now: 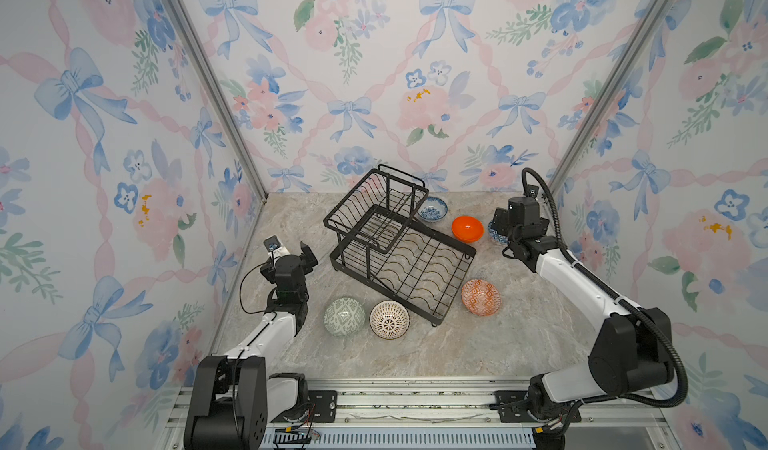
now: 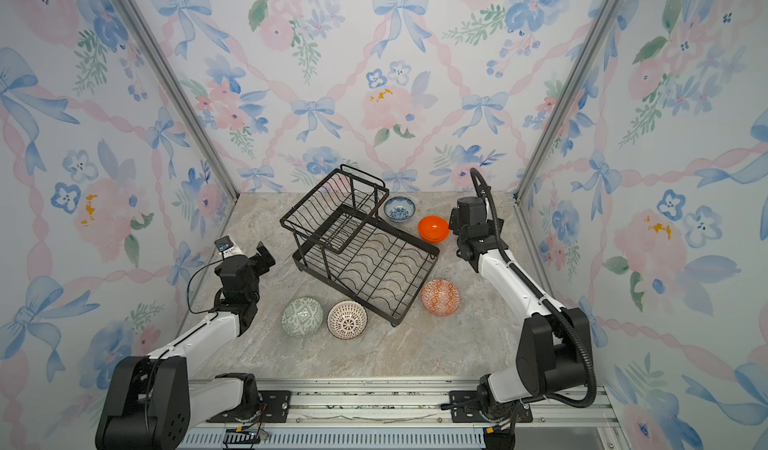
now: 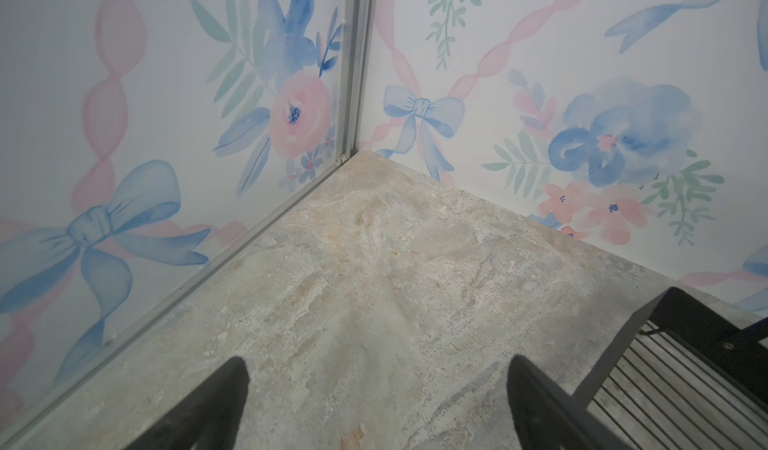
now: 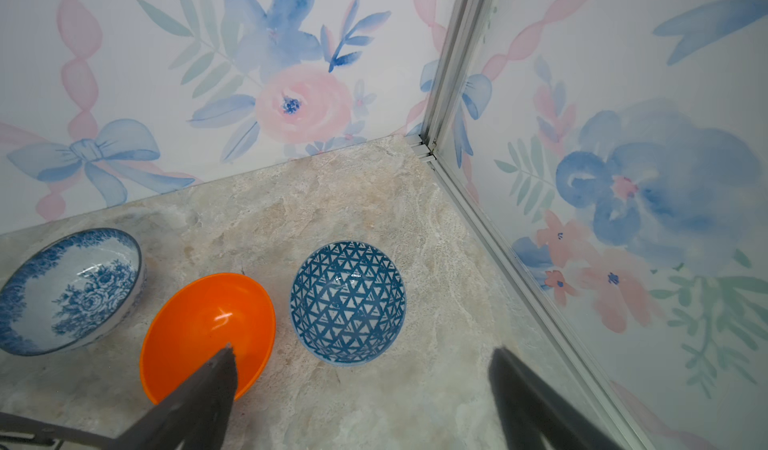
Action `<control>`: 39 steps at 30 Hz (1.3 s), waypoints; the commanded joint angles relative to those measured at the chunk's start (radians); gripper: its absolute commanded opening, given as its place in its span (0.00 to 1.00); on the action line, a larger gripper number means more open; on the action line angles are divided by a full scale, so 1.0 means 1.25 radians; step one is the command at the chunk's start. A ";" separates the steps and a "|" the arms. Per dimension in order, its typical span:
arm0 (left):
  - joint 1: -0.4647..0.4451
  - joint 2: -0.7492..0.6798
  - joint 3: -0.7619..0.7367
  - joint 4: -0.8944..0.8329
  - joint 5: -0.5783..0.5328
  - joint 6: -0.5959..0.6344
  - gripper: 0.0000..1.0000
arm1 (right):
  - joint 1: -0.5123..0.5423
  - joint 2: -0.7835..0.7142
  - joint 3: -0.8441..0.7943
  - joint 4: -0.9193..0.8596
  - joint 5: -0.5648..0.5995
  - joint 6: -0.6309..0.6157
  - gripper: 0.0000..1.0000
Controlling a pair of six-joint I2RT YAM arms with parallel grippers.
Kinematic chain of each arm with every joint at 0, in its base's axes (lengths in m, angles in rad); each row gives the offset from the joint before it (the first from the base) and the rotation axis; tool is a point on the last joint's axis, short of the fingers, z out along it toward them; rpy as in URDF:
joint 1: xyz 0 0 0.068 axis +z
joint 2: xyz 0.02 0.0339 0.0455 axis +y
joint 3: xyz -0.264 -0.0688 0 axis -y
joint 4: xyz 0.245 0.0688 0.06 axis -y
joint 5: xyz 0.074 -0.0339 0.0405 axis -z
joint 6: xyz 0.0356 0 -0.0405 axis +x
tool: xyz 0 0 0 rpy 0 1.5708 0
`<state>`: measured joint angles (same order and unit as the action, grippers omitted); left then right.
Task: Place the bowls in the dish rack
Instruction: 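Reach right gripper to rack corner while left gripper reaches rack's near side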
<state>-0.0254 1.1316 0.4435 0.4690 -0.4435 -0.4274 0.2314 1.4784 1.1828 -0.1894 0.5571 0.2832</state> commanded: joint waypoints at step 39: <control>0.008 0.001 0.185 -0.603 0.421 -0.391 0.98 | 0.144 0.317 0.190 -0.424 -0.376 0.286 0.84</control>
<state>-0.0135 1.1103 0.6556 -0.2642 0.0402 -0.9283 0.4068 1.8542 1.3991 -0.6754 0.0822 0.6586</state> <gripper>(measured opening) 0.979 0.840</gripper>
